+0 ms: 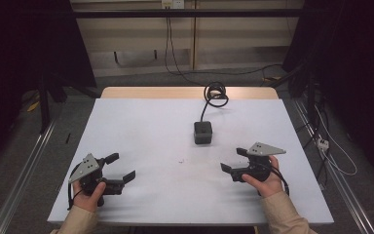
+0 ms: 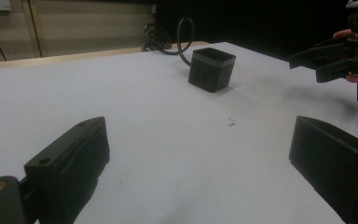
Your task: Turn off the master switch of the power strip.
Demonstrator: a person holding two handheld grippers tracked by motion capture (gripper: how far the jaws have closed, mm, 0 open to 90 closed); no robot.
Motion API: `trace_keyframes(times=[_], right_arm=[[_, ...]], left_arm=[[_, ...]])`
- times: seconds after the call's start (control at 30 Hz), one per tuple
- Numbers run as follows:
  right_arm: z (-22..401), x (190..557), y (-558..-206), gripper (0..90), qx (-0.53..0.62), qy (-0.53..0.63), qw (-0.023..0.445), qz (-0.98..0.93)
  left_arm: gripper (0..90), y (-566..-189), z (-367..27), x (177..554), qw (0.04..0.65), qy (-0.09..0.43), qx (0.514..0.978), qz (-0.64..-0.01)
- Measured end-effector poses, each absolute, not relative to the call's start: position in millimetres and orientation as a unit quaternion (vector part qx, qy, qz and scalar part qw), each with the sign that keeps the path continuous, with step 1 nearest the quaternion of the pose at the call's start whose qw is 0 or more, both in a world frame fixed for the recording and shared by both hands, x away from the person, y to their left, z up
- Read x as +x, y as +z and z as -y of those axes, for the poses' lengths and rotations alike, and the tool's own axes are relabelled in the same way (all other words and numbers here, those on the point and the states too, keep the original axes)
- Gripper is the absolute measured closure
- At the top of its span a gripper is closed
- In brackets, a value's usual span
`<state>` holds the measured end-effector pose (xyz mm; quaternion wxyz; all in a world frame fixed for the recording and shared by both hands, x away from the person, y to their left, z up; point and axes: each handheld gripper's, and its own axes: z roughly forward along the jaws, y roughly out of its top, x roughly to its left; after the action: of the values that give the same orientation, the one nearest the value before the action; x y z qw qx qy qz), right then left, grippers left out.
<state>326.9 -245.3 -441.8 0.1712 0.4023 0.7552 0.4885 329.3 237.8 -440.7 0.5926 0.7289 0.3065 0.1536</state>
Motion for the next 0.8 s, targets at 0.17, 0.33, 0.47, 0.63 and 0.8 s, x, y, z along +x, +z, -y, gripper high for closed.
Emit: trace_keyframes(times=[0.17, 0.33, 0.47, 0.63, 0.8], right_arm=[[249.2, 323.1, -444.1, 11.9, 0.402, 0.484, 0.172, -0.758], [255.4, 319.5, -444.7, 12.0, 0.406, 0.484, 0.174, -0.756], [259.0, 316.6, -445.3, 12.0, 0.407, 0.482, 0.174, -0.756], [262.5, 313.8, -445.4, 12.0, 0.406, 0.483, 0.176, -0.755], [267.6, 310.8, -446.5, 12.2, 0.41, 0.48, 0.178, -0.755]], left_arm=[[4.4, -441.0, -238.0, 329.3, 0.592, 0.153, 0.729, -0.308], [4.4, -441.0, -237.9, 329.3, 0.593, 0.152, 0.728, -0.308], [4.4, -441.0, -238.4, 329.4, 0.593, 0.153, 0.728, -0.308], [4.4, -441.1, -238.0, 329.5, 0.592, 0.152, 0.729, -0.309], [4.4, -441.4, -237.9, 329.3, 0.591, 0.152, 0.73, -0.308]])
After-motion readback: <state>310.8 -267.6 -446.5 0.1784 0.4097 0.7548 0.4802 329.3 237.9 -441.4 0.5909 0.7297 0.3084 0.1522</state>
